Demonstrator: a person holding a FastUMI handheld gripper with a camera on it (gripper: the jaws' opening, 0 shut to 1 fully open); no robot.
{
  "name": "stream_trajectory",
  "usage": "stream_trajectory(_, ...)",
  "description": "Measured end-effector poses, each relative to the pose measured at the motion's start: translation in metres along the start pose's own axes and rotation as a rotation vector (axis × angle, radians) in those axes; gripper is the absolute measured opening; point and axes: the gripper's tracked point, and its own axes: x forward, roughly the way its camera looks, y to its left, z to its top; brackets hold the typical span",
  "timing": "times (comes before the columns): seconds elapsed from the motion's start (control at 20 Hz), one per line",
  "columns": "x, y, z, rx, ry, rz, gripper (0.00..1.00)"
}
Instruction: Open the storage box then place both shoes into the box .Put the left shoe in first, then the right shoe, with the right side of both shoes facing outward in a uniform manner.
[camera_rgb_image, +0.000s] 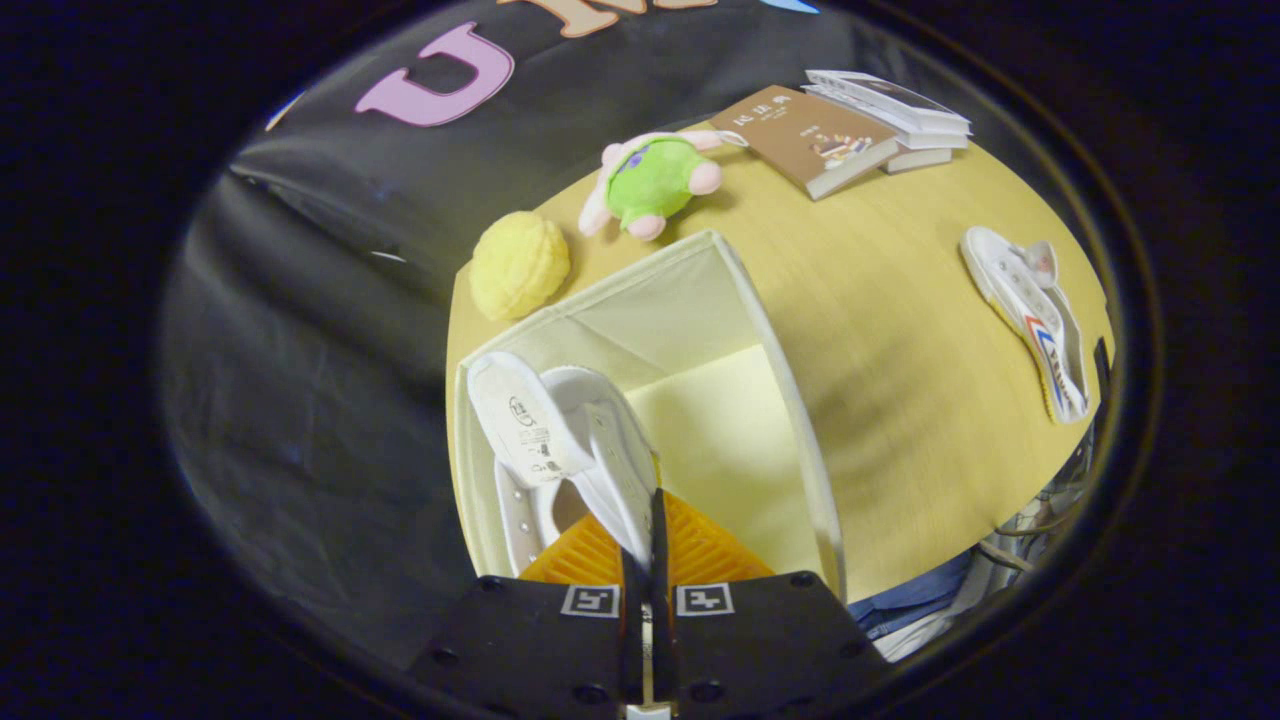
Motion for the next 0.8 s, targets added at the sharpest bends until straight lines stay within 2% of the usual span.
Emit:
stream_trajectory(0.2,0.018,-0.006,-0.006,-0.019,0.007,-0.037,0.07)
stream_trajectory(0.4,0.03,0.004,-0.02,-0.019,0.049,-0.007,0.09)
stream_trajectory(0.5,0.03,0.015,-0.029,-0.021,0.088,0.035,0.23)
stream_trajectory(0.55,0.023,0.026,-0.032,-0.021,0.109,0.085,0.34)
stream_trajectory(0.65,0.009,0.035,-0.03,-0.055,0.108,0.13,0.56)
stream_trajectory(0.8,-0.014,0.029,-0.02,-0.144,0.102,0.155,0.89)
